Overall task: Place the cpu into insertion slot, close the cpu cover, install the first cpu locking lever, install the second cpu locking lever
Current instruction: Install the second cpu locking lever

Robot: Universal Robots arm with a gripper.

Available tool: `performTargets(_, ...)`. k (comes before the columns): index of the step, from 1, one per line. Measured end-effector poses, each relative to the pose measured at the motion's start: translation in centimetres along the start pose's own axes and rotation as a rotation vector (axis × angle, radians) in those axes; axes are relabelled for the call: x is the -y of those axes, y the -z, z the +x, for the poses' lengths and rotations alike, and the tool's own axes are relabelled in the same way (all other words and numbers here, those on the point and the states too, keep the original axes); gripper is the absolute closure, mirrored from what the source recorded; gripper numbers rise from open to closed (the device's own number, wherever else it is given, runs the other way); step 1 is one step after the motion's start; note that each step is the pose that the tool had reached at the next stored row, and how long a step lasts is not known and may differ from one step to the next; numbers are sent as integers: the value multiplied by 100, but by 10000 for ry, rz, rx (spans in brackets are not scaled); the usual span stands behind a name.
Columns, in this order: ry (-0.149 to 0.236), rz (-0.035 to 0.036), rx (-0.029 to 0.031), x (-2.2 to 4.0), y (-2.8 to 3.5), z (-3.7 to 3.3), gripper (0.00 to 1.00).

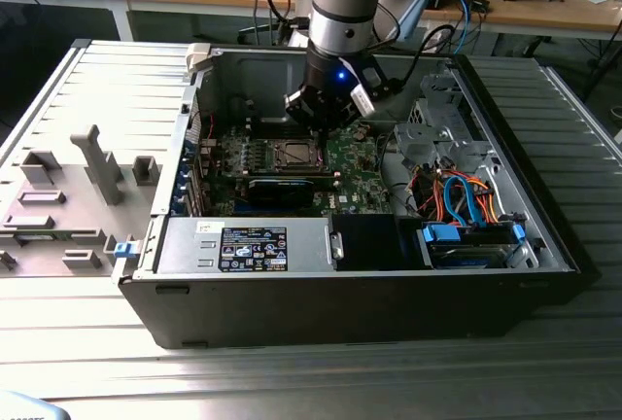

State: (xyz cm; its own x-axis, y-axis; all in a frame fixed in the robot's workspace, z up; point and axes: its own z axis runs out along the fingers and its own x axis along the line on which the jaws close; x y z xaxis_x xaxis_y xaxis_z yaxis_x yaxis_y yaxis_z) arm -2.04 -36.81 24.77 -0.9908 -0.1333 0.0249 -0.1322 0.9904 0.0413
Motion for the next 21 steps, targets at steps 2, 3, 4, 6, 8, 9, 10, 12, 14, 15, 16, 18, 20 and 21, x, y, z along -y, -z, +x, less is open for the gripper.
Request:
performTargets(2,5,-245,33,49,-8,37,89)
performTargets(3,10,-356,47,62,-11,53,89)
performTargets(4,13,-448,60,75,-13,69,89)
performTargets(6,17,-582,78,137,-21,133,89)
performTargets(8,21,-686,91,206,-27,210,89)
performTargets(9,22,-716,95,221,-29,229,89)
performTargets(10,22,-740,98,238,-30,251,89)
performTargets(12,24,-802,107,295,-34,339,89)
performTargets(14,26,-854,115,309,-36,403,89)
performTargets(15,27,-891,124,313,-40,455,89)
performTargets(16,28,-895,129,304,-73,536,89)
performTargets(18,28,-894,130,294,-143,635,89)
performTargets(20,28,-894,130,290,-182,673,89)
performTargets(21,27,-895,129,287,-205,697,89)
